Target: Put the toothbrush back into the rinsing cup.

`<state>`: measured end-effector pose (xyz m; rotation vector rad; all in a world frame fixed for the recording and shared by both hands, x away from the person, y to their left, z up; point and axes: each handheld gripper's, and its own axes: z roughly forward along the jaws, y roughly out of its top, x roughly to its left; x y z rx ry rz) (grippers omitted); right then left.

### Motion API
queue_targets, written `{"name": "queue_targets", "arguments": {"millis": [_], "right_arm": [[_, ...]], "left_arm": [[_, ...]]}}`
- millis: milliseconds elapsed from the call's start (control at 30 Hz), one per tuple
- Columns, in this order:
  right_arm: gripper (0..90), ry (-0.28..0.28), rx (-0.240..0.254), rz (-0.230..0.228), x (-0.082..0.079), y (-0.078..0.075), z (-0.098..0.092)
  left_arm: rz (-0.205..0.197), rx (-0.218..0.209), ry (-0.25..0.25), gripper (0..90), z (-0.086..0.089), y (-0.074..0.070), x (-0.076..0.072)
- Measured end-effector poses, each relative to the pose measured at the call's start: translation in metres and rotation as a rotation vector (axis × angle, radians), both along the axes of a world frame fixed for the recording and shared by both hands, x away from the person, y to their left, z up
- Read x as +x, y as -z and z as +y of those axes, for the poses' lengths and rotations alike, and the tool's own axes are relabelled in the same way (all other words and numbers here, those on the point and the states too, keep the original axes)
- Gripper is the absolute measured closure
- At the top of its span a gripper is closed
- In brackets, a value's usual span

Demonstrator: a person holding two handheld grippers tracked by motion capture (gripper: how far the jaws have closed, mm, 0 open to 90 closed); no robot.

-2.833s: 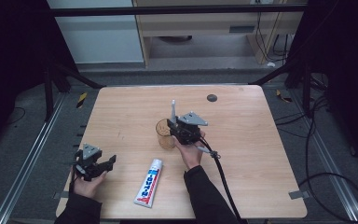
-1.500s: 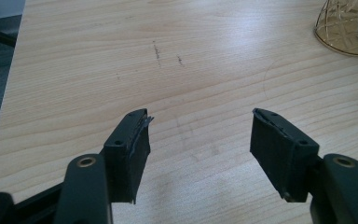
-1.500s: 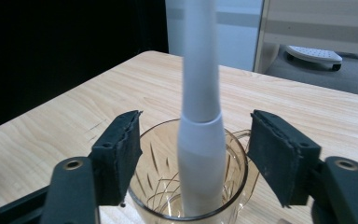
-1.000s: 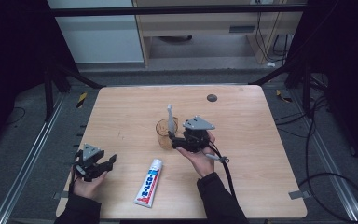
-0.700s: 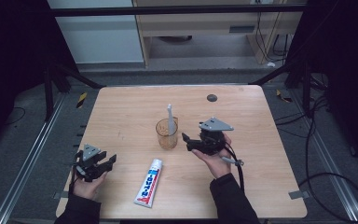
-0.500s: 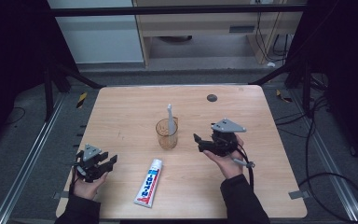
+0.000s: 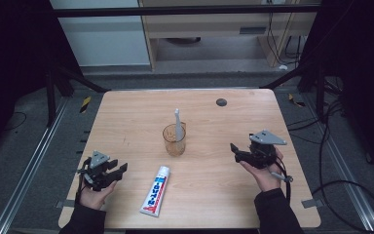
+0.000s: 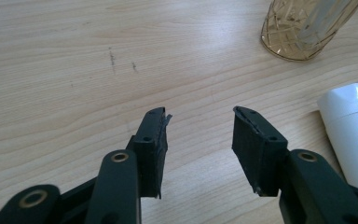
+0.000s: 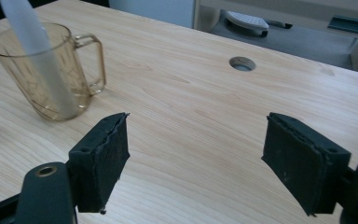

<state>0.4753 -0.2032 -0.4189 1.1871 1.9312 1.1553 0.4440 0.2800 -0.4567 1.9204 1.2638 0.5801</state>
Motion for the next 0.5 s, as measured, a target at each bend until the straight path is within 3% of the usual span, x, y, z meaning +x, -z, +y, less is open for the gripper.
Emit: {"name": "queue_targets", "arguments": {"millis": [167,500], "right_arm": [[22.1,0.028,-0.01,0.007,-0.003,0.006,-0.017],[22.1,0.039,-0.029,0.024,-0.007,0.016,-0.029]], "left_arm": [[0.006,0.009,0.024,54.9,-0.007,-0.001,-0.002],[0.042,0.026,0.094,60.2,-0.022,0.001,-0.007]]}}
